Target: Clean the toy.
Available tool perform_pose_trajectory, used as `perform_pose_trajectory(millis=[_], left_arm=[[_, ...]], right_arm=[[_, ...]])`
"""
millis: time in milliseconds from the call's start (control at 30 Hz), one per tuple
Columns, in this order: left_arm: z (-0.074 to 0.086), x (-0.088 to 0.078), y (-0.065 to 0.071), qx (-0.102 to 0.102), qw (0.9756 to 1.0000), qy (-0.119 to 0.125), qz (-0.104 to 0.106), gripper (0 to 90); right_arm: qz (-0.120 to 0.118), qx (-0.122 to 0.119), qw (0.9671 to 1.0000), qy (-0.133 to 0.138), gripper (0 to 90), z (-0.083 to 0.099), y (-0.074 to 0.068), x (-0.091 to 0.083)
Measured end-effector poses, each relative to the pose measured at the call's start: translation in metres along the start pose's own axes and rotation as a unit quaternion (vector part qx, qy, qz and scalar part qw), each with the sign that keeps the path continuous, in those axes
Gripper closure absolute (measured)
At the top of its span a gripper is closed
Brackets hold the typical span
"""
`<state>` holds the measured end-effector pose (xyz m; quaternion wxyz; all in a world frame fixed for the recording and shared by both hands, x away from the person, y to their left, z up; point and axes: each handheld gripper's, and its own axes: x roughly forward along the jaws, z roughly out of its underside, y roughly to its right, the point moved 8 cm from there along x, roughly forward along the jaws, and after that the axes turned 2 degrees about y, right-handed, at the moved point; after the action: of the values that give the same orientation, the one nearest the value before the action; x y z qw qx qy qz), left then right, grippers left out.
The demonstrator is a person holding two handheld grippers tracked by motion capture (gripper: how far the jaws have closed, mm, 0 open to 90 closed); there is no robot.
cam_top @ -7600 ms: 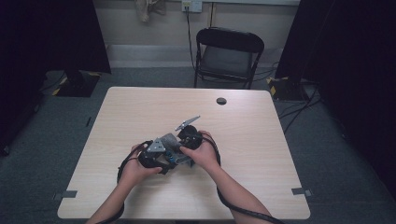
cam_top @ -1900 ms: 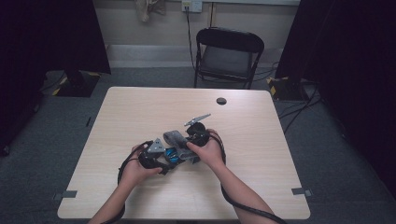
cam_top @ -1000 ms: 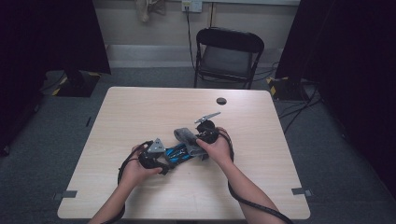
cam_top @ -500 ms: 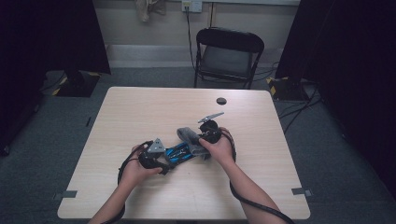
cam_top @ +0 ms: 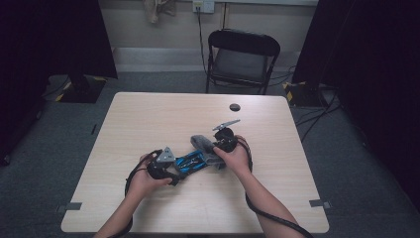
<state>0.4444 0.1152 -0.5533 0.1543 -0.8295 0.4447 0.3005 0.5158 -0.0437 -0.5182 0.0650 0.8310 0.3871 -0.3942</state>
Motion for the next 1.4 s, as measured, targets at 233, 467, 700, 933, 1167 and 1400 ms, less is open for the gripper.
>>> perform_pose_trajectory(millis=[233, 467, 700, 933, 1167, 1400], left_arm=[[0.000, 0.000, 0.000, 0.000, 1.0000, 0.000, 0.000, 25.7], [0.000, 0.000, 0.000, 0.000, 1.0000, 0.000, 0.000, 25.8], [0.000, 0.000, 0.000, 0.000, 1.0000, 0.000, 0.000, 25.7], [0.000, 0.000, 0.000, 0.000, 1.0000, 0.000, 0.000, 25.7], [0.000, 0.000, 0.000, 0.000, 1.0000, 0.000, 0.000, 25.7], [0.000, 0.000, 0.000, 0.000, 1.0000, 0.000, 0.000, 25.7]], right_arm=[[0.002, 0.008, 1.0000, 0.003, 69.3, 0.002, 0.004, -0.001], [0.006, 0.013, 0.9999, 0.002, 69.3, 0.003, 0.007, -0.001], [0.012, 0.018, 0.9998, 0.001, 69.2, 0.005, 0.011, -0.002], [0.014, 0.019, 0.9997, 0.002, 69.2, 0.006, 0.012, -0.002], [0.015, 0.027, 0.9995, 0.003, 69.3, 0.007, 0.016, -0.003], [0.021, 0.028, 0.9994, 0.005, 69.3, 0.009, 0.020, -0.004]])
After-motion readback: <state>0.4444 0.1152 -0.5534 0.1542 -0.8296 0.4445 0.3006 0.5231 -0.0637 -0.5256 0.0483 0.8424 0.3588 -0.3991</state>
